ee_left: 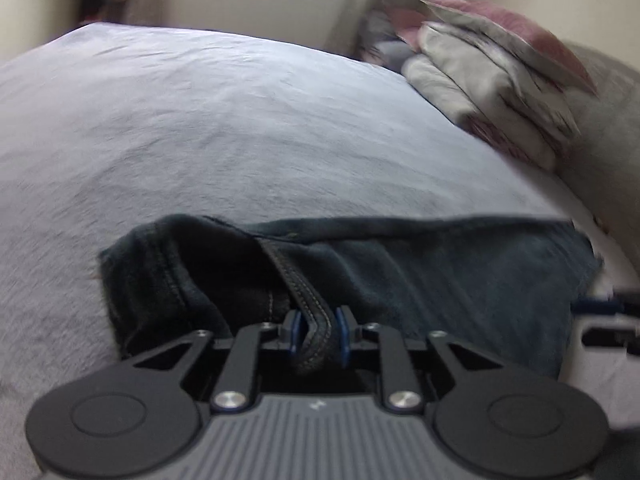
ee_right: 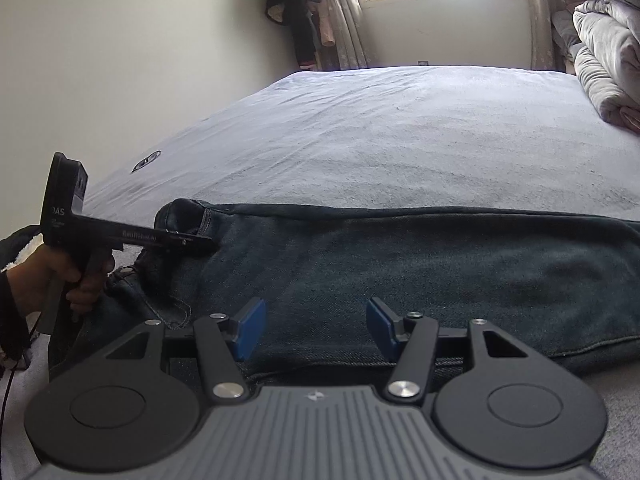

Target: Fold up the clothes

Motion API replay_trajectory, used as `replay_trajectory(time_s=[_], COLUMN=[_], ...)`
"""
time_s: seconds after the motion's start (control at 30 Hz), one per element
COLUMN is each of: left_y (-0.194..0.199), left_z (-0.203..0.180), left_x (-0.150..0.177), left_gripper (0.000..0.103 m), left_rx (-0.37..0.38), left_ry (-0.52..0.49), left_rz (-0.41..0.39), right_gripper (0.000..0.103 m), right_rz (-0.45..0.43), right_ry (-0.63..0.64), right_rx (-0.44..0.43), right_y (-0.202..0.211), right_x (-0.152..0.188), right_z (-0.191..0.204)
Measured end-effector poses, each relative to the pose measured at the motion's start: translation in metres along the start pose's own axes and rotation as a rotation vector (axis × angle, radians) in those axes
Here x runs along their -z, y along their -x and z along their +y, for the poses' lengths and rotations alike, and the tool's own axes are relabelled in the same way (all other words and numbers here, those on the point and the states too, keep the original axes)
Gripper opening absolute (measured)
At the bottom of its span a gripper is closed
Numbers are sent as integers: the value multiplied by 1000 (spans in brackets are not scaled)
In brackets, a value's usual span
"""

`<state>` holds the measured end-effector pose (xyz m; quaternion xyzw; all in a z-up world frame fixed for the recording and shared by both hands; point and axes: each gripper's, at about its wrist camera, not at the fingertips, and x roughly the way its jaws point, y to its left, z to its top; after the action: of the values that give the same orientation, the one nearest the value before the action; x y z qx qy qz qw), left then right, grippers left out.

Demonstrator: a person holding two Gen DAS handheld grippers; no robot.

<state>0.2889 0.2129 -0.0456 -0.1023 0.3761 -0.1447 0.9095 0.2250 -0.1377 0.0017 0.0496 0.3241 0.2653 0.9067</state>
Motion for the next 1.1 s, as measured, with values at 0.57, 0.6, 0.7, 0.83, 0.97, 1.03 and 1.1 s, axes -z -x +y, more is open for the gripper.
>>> replay_trajectory(time_s=[0.57, 0.6, 0.7, 0.83, 0.97, 1.03, 1.1], left_y=[28, 25, 15, 3, 1, 11, 23], left_z=[6, 9, 16, 27, 35, 31, 22], left_x=[-8, -8, -7, -6, -6, -4, 0], left_gripper=[27, 26, 26, 26, 20, 20, 34], left_rx=[-1, 10, 42, 86, 80, 52, 14], left_ry=[71, 85, 128, 184, 260, 269, 255], left_rz=[-91, -77, -35, 21, 38, 5, -31], right_gripper=[59, 59, 59, 59, 59, 59, 59], right_rz=[-18, -18, -12, -6, 10, 9, 7], right_ry=[-6, -6, 13, 23, 12, 16, 27], right_rx=[-14, -21, -39, -50, -40, -35, -40], right_y=[22, 19, 12, 7, 3, 6, 9], right_x=[-5, -6, -11, -15, -15, -16, -17], right_z=[11, 13, 24, 33, 36, 38, 41])
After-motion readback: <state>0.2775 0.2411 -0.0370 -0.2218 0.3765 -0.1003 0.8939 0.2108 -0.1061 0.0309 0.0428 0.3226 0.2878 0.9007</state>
